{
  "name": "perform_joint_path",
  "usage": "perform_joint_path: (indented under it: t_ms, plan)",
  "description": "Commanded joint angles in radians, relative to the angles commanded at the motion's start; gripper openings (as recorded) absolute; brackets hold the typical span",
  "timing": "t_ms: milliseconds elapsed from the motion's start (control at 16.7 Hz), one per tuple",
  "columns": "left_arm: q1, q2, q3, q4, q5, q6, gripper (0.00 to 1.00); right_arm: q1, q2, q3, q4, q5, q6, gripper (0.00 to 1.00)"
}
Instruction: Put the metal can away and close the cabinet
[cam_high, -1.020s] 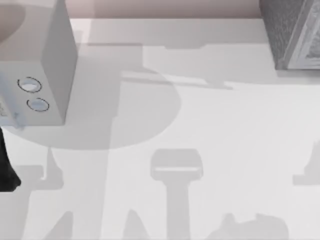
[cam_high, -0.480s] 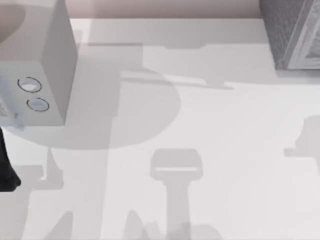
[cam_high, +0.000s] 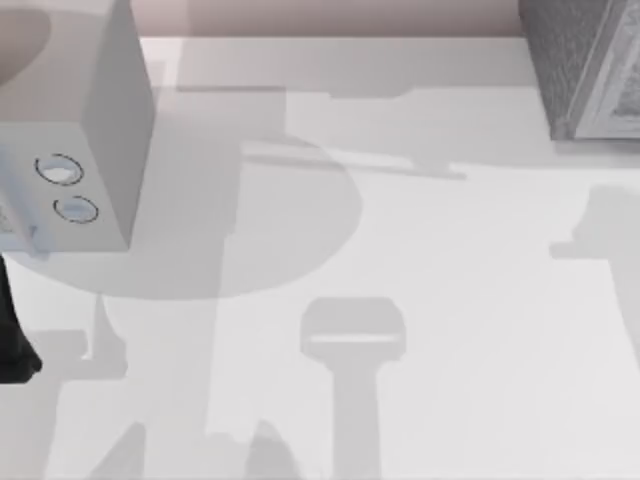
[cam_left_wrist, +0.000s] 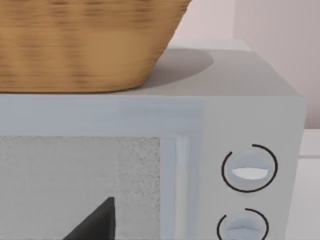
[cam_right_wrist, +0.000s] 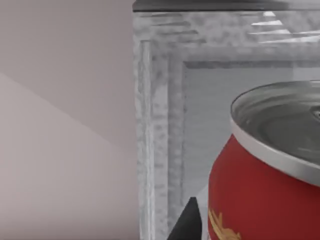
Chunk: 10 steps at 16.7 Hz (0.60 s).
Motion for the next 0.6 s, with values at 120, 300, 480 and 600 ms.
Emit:
perform_joint_path:
  t_ms: [120,300,480,600]
  plan:
    - [0.000,0.000,0.000,0.000,0.000,0.000,1.00,0.010,0.068,0.088,-0.022,0.010,0.000,0.00]
    - [0.000,0.000,0.000,0.000,0.000,0.000,1.00,0.024,0.170,0.221,-0.055,0.024,0.000,0.00]
    - [0.000,0.000,0.000,0.000,0.000,0.000,1.00,0.039,0.271,0.355,-0.087,0.038,-0.001,0.00]
    - [0.000,0.000,0.000,0.000,0.000,0.000,1.00,0.048,0.339,0.443,-0.108,0.049,0.000,0.00]
